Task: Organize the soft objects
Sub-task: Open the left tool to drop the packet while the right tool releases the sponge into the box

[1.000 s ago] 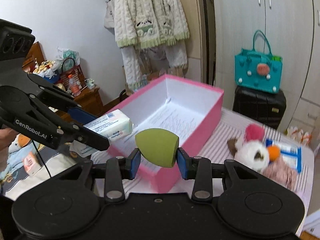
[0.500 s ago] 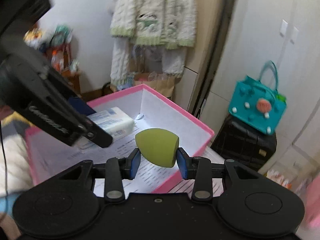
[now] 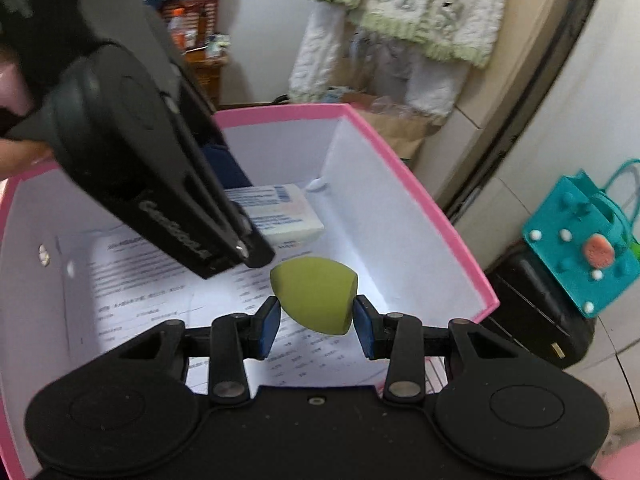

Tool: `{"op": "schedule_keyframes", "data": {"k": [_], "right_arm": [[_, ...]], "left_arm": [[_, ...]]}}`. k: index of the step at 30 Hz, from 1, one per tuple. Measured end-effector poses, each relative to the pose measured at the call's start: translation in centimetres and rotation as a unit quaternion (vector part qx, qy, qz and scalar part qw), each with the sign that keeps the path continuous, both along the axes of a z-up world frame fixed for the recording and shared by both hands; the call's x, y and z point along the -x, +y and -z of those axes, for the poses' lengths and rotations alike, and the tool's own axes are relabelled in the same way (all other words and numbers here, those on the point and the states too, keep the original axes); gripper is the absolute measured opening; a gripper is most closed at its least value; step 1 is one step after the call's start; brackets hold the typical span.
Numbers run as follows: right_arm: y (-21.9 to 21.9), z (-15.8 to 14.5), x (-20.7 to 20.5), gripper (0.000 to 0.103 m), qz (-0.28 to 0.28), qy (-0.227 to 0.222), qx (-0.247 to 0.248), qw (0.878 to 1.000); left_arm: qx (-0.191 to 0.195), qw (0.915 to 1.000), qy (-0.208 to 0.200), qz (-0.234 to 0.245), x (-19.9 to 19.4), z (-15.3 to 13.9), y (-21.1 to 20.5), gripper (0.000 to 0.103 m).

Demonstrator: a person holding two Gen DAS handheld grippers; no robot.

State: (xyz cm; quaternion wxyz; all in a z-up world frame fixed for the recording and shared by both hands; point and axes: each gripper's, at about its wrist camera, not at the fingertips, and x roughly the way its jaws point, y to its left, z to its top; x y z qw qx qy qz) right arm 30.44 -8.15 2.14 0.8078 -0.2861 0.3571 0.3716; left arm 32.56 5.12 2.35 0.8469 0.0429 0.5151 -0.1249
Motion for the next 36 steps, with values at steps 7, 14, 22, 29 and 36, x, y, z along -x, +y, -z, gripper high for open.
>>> {"op": "schedule_keyframes", "data": {"k": [7,14,22,29,36], "right_arm": [[1.2,1.0,-0.7,0.044,-0.004,0.021,0.029,0.999],[1.1,1.6,-0.9,0.050,0.002,0.047,0.016,0.999],[-0.2,0.0,-0.9,0.057,0.038,0.078,-0.055,0.995],[-3.0,-1.9,1.8,0.058,0.078,0.084,-0.117,0.987],[-5.1,-3.5,4.6,0.058,0.120,0.100,-0.161,0.974]], "left_arm": [[-0.011,0.9996,0.023,-0.013,-1.4,1.8,0.1,0.041],[-0.028,0.9992,-0.004,-0.029,-1.7,1.8,0.3,0.041],[-0.027,0.9993,-0.017,-0.020,-0.5,0.5,0.6,0.045],[-0.034,0.9989,-0.033,-0.001,1.7,-1.3,0.5,0.051],[-0.026,0.9990,-0.032,0.016,3.9,-2.6,0.5,0.059]]}}
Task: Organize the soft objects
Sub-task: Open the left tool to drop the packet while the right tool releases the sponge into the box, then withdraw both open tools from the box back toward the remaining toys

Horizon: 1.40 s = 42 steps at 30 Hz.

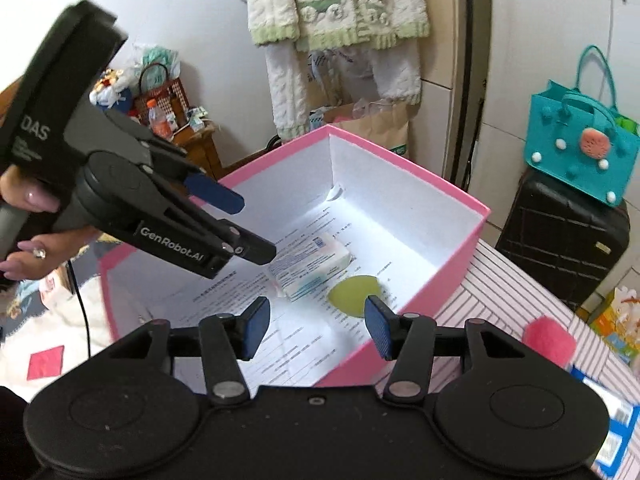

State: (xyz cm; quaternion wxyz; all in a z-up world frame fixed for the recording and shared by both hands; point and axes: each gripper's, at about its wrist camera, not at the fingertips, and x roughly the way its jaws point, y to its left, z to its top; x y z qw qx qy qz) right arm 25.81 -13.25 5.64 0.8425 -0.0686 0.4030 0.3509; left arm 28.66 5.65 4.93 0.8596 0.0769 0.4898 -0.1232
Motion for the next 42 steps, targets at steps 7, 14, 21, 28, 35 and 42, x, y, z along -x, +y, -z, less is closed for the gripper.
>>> {"op": "schedule_keyframes", "data": {"k": [7,14,21,28,35,42], "right_arm": [[-0.5,-1.1,2.8,0.058,0.028,-0.003,-0.001,1.000],[-0.9,-3.1,6.4,0.059,0.037,-0.011,-0.010,0.999],[-0.5,-4.9,10.4,0.061,0.032,-0.016,-0.011,0.999],[0.1,-6.6,13.7,0.064,0.020,-0.038,-0.007,0.999],[-0.5,-6.5,16.2,0.069,0.021,-0.034,-0.010,0.999],[-2.0,-5.4,18.0,0.071,0.032,-0.014,-0.012,0.999]], "left_arm": [[0.009,0.9998,0.003,0.014,3.2,-1.0,0.6,0.065],[0.000,0.9992,-0.001,0.039,7.4,-3.0,0.7,0.068],[-0.003,0.9984,-0.007,0.055,11.3,-4.9,1.1,0.068],[-0.007,0.9970,-0.028,0.072,14.8,-6.3,1.1,0.074],[-0.009,0.9958,-0.027,0.088,17.5,-6.6,0.9,0.076],[-0.008,0.9937,-0.009,0.112,19.3,-5.9,-0.3,0.078]]}}
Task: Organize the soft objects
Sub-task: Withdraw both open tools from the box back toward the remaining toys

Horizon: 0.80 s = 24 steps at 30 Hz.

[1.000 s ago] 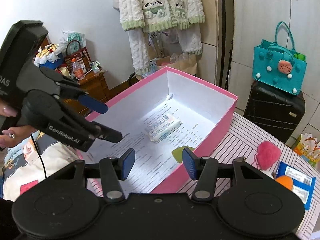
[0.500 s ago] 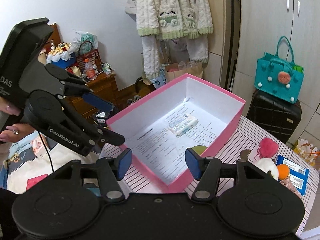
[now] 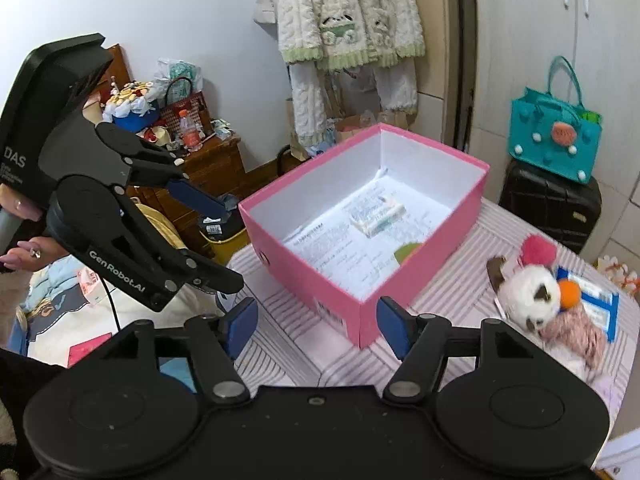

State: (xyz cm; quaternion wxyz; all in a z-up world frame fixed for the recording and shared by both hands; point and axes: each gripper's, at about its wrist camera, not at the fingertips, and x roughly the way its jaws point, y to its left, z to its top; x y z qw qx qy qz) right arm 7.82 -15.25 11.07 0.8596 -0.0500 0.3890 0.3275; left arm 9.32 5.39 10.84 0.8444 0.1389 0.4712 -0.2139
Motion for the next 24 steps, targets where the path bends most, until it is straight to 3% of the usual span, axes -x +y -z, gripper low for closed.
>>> {"op": "schedule_keyframes", "data": {"k": [6,10,12,18,24], "right_arm": [[-2.4,1.8,2.1,0.074,0.024,0.014,0.003,1.000],[-4.1,3.1,3.2,0.080,0.034,0.027,-0.003,0.999],[-5.3,3.9,3.7,0.083,0.045,0.029,-0.006,0.999],[-8.8,6.9,3.8,0.086,0.089,0.029,0.003,0.996],[-12.0,9.8,4.8,0.086,0.129,-0.005,0.023,0.991]], "left_arm": [[-0.007,0.9996,0.021,0.020,0.8,1.9,-1.7,0.078],[0.009,0.9984,0.037,0.041,0.6,3.3,-3.5,0.081],[0.016,0.9981,0.033,0.049,0.8,4.0,-4.3,0.086],[0.009,0.9978,0.028,0.059,1.1,6.8,-6.7,0.087],[0.021,0.9981,0.004,0.057,1.0,8.7,-9.0,0.090]]}}
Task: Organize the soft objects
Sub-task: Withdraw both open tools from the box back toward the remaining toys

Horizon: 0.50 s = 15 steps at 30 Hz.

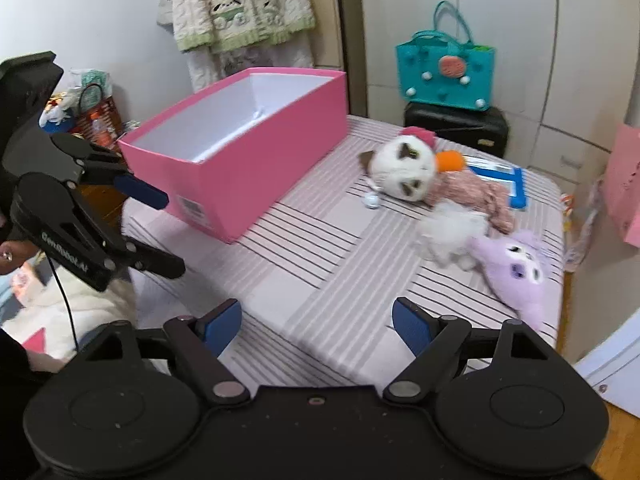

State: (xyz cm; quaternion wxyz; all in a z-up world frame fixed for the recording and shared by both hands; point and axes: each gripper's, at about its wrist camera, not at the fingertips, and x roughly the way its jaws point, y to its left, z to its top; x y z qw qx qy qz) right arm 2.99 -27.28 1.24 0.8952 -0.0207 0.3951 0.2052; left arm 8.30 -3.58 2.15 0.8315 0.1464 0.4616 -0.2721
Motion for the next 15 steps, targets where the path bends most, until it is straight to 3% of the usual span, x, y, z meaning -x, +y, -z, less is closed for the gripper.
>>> {"op": "schedule_keyframes", "data": {"k": [4,6,10,15], "right_arm": [[-2.0,1.3,0.8,0.086,0.012,-0.027,-0.012,0.999],[-2.8,1.9,0.9,0.086,0.018,-0.044,-0.015,0.999],[-3.7,3.7,0.5,0.086,0.038,-0.075,0.013,0.996],[-4.7,5.6,-0.1,0.086,0.049,-0.107,0.043,0.992]], "left_arm": [[0.014,0.9995,-0.029,0.001,0.1,0.9,-1.7,0.090],[0.040,0.9986,-0.033,0.010,0.0,1.3,-2.3,0.090],[0.085,0.9960,-0.022,0.015,-0.5,2.0,-4.0,0.090],[0.116,0.9920,-0.045,0.019,-1.1,2.4,-6.4,0.090]]}}
